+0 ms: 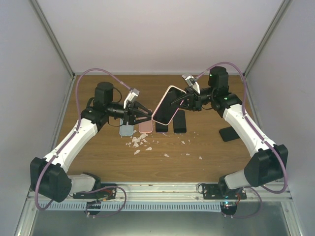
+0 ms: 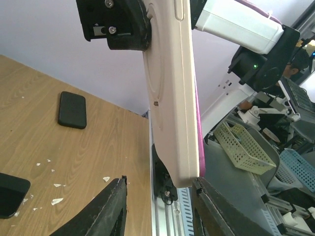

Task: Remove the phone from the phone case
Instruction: Remove the phone case from the phone.

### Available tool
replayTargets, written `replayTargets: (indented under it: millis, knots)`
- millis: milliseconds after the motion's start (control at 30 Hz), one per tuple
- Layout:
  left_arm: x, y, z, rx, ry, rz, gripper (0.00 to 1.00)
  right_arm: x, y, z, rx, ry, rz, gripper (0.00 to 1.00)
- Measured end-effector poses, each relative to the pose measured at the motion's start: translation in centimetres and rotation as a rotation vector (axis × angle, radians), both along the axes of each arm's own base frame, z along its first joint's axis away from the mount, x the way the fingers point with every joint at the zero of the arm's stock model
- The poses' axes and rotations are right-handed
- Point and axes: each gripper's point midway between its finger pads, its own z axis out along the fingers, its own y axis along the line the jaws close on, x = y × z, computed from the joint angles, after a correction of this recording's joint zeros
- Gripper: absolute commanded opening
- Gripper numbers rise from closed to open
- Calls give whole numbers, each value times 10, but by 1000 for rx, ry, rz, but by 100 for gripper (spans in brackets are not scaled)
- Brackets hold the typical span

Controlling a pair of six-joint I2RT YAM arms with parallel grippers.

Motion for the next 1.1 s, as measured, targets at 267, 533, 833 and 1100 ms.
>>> replayTargets:
  millis: [267,533,833,1100]
  knots:
    - [4,0,-2,10,10,19,43,0,0,0,1,-3,0,0]
    - [5,0,-2,9,12,22,45,0,0,1,4,-7,4,0]
    - [2,-1,5,-15,0,-3,47,-1,0,0,4,-8,6,0]
    - [4,-1,4,-8,0,12,52,-1,0,-1,3,-5,5,0]
